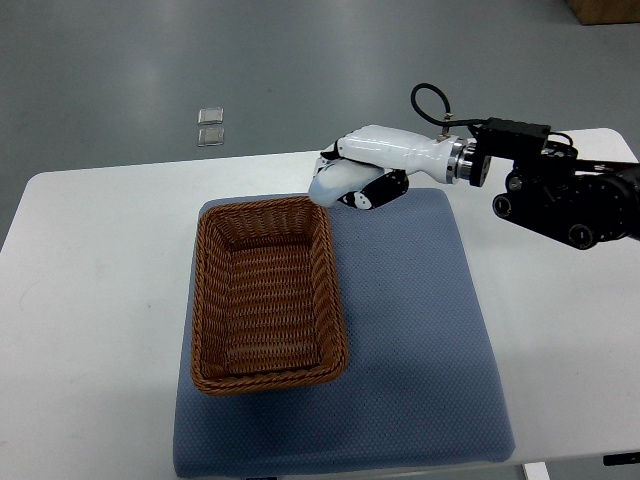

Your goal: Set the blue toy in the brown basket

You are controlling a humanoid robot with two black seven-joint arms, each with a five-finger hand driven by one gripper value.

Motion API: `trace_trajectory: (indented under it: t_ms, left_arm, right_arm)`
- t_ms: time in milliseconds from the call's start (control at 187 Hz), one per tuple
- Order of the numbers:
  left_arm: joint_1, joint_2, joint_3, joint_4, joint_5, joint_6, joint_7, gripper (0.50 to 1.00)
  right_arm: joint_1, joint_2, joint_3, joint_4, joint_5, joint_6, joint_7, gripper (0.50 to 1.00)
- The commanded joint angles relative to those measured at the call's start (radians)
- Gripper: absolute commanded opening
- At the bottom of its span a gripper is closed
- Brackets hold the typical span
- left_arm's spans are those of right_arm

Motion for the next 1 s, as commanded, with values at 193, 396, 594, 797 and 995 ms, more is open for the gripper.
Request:
trace_trajectory:
  t_ms: [193, 396, 594, 797, 995]
  left_arm:
    - [0.0, 0.0, -0.003, -0.003, 0.001, -0.01, 0.0, 1.0]
    - [0.0, 0.0, -0.005, -0.009, -0.001, -0.014, 0.0, 1.0]
    - [0.0, 0.0, -0.003, -0.019, -0.002, -0.014, 0.0, 1.0]
    - [0.0, 0.0, -0.003, -0.018, -0.002, -0.014, 0.0, 1.0]
    - [0.0, 0.0, -0.005, -0.016, -0.002, -0.014, 0.0, 1.0]
  right_arm:
    - [0.061, 0.199, -0.093, -0.081, 0.002, 0.024, 0.022, 0.5]
    - [0.061, 0.252, -0.157, -0.116, 0.001, 0.027, 0.025, 0.605]
    - [0.055, 0.276, -0.16, -0.118, 0.001, 0.042, 0.025, 0.807]
    - [0.054, 0.272, -0.155, -0.127, 0.004, 0.012, 0.022, 0.823]
    - [0.049, 0.256, -0.143, -0.197, 0.1, -0.019, -0.022, 0.823]
